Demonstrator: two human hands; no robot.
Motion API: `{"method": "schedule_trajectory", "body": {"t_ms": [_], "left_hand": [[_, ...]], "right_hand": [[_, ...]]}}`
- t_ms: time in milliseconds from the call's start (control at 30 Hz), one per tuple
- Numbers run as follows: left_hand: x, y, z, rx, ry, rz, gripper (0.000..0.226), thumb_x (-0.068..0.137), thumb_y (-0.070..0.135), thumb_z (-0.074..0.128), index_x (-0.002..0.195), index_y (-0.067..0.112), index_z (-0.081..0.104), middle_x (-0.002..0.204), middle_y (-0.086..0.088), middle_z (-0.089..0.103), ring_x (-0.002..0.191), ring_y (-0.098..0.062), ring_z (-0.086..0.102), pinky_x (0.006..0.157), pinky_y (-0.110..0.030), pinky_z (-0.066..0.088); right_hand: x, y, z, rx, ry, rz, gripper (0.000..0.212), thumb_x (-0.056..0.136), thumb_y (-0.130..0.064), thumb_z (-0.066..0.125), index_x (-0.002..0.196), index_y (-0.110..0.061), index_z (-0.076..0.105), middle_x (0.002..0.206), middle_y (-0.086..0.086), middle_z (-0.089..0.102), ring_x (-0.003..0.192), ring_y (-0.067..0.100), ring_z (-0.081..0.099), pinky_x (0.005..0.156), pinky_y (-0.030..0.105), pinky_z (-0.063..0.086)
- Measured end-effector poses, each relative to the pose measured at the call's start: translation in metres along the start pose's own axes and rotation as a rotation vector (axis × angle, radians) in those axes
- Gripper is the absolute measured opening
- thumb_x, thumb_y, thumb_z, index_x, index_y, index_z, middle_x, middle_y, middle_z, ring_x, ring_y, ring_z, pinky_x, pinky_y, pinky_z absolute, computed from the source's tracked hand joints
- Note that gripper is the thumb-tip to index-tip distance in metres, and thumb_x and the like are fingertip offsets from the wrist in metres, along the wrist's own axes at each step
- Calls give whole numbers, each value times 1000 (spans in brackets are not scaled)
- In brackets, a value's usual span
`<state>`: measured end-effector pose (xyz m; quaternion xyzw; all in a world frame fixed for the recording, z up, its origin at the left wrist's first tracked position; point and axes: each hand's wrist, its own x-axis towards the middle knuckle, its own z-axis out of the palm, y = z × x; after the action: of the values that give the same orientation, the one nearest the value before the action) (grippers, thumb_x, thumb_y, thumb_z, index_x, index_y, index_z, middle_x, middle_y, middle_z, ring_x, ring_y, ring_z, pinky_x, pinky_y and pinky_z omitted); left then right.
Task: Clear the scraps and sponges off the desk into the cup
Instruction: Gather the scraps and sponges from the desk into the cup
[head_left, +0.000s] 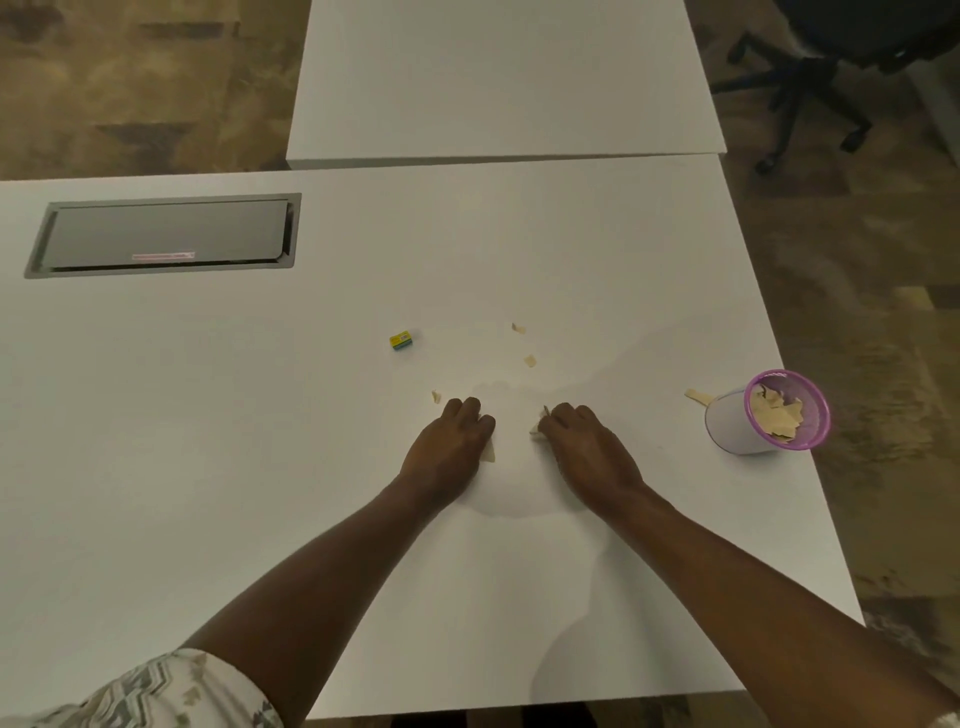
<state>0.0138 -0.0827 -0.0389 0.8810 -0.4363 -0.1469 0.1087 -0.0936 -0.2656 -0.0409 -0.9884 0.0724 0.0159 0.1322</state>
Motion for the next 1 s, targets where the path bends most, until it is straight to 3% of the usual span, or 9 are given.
{"method": "schedule_trajectory", "body": {"t_ms": [133, 200, 267, 400, 500, 633, 700, 833, 1000], "left_hand": [[4, 5, -7, -92, -15, -128, 16, 85, -4, 54, 96, 5, 61, 102, -13, 55, 96, -33, 52, 64, -43, 48], [7, 8, -8, -182, 37, -192, 17, 87, -2, 52, 96, 6, 65, 100, -11, 57, 95, -31, 53, 70, -42, 48], [10, 13, -10, -306, 92, -278, 21, 90, 1, 50, 96, 9, 68, 98, -6, 59, 91, -26, 54, 71, -35, 42], [18, 28, -15, -516, 176, -392, 27, 93, 1, 52, 100, 13, 75, 101, -2, 65, 87, -17, 57, 72, -28, 39], [25, 44, -19, -592, 188, -405, 28, 94, 0, 53, 102, 13, 77, 104, -3, 67, 93, -19, 63, 74, -22, 43], [39, 73, -27, -588, 210, -359, 32, 93, 0, 51, 107, 13, 77, 107, -4, 69, 97, -17, 65, 71, 0, 34], [48, 91, -33, -595, 219, -320, 34, 92, -2, 50, 110, 11, 77, 108, -6, 70, 99, -18, 66, 73, -2, 36], [70, 135, -43, -643, 212, -234, 35, 91, -2, 51, 112, 10, 76, 109, -6, 71, 101, -20, 68, 85, -19, 45], [101, 196, -48, -701, 189, -142, 36, 90, 2, 50, 114, 10, 76, 111, -7, 73, 103, -21, 68, 89, -24, 49]], "right_hand": [[1, -1, -10, 332, 29, 221, 13, 91, -10, 59, 83, -17, 67, 82, -3, 61, 76, 15, 59, 65, 28, 45], [1, -3, -22, 546, 43, 367, 19, 89, -5, 59, 80, -18, 69, 74, -10, 65, 76, -3, 61, 69, 10, 42], [-1, -3, -30, 691, 65, 489, 16, 89, -7, 61, 86, -18, 73, 75, -15, 69, 80, -14, 60, 72, 5, 40], [-6, 6, -32, 851, 94, 636, 13, 88, -17, 67, 92, -27, 75, 87, -14, 73, 83, 9, 70, 81, 29, 57], [-9, 13, -44, 957, 143, 688, 9, 89, -15, 69, 93, -20, 74, 88, -5, 74, 78, 16, 73, 75, 25, 59], [-18, 32, -65, 956, 228, 670, 9, 89, -13, 69, 91, -20, 74, 89, -7, 74, 81, 14, 72, 76, 25, 59], [-26, 45, -78, 933, 288, 654, 12, 89, -10, 69, 93, -21, 73, 91, -8, 73, 84, 14, 72, 76, 24, 59], [-47, 80, -104, 856, 381, 642, 16, 92, -4, 64, 104, -12, 71, 96, -1, 72, 89, 18, 71, 72, 12, 54], [-73, 124, -124, 610, 482, 748, 22, 91, -8, 63, 108, -16, 73, 107, -3, 70, 97, 18, 64, 85, 27, 51]]}}
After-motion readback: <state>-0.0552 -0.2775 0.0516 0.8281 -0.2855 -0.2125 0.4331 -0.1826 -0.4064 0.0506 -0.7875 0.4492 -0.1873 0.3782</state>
